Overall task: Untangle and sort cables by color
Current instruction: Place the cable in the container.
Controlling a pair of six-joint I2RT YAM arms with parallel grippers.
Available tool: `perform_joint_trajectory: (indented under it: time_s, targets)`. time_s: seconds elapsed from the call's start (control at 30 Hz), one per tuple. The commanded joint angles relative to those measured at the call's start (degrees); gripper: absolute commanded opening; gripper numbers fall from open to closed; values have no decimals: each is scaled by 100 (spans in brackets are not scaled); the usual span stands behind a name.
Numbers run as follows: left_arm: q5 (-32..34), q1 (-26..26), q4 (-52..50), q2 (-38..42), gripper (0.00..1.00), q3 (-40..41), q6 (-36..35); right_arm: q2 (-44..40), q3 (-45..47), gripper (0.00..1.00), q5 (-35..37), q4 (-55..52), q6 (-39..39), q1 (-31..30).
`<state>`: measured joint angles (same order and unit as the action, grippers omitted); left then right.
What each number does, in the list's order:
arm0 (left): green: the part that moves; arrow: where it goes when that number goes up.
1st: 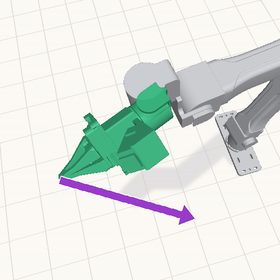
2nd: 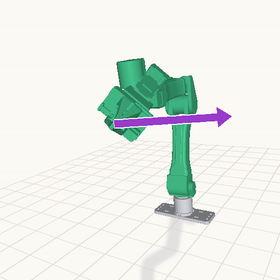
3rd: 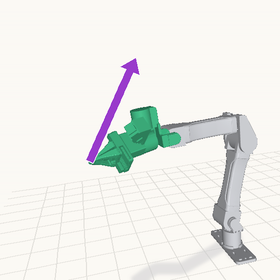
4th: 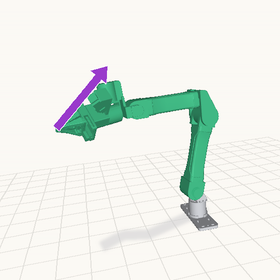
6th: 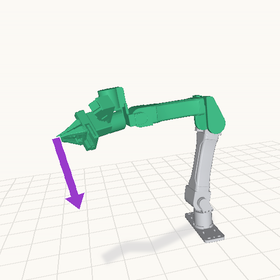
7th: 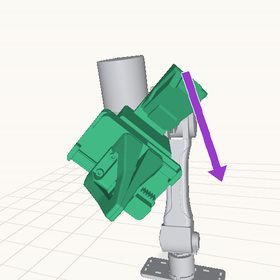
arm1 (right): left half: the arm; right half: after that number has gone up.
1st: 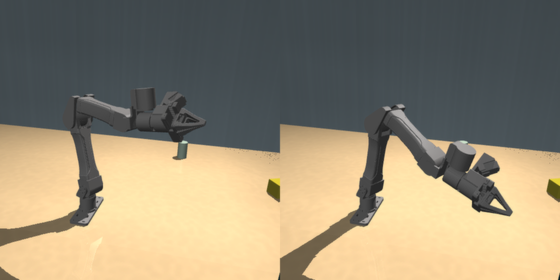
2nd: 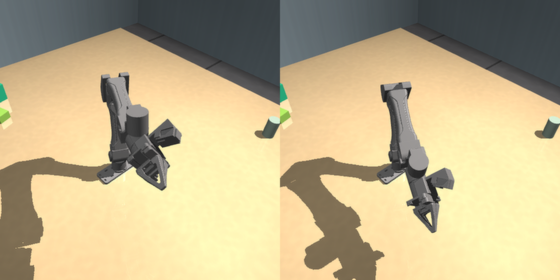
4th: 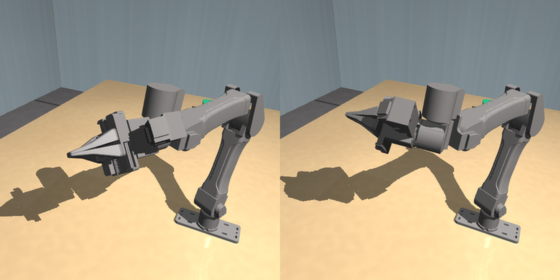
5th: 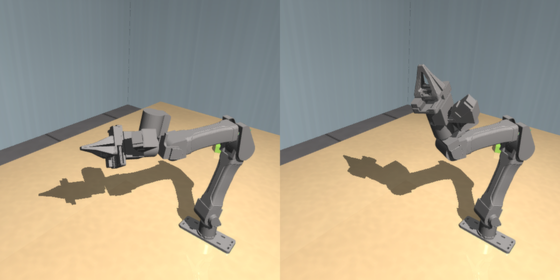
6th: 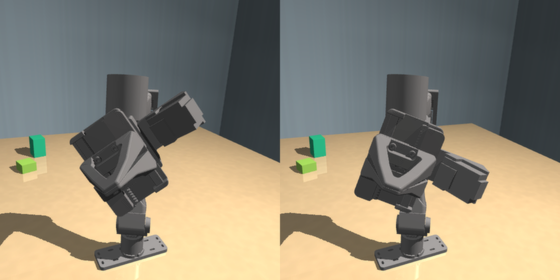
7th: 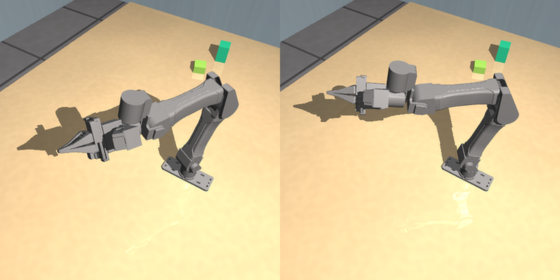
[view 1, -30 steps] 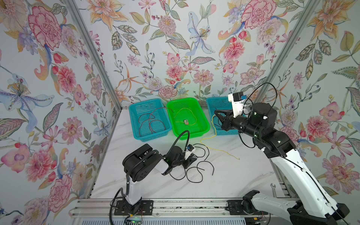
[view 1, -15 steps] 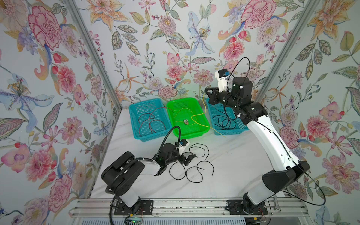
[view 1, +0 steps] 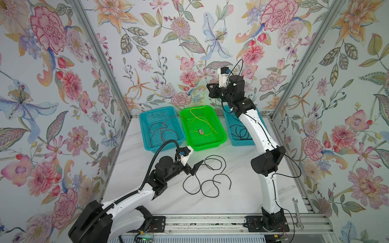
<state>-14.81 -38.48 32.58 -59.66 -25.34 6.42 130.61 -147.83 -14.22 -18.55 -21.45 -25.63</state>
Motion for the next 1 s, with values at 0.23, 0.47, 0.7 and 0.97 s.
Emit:
perform_joint_trajectory:
  time_s: [0.23,0.47,0.7,0.97]
  targets:
    - [1128,463,-1033,1233,99,312,105,865,211,0,365,510,-238,-142]
    - [1481,1058,-1152,2044,99,512,505,1363,285,0,801,302,98,-249]
    - [1424,1168,-1228,2143,99,473,536,1496,492,0,1897,-50,682,-386]
    - [1444,1170,-1182,2105,99,486,536,1355,862,0,2918,-329,961,-373]
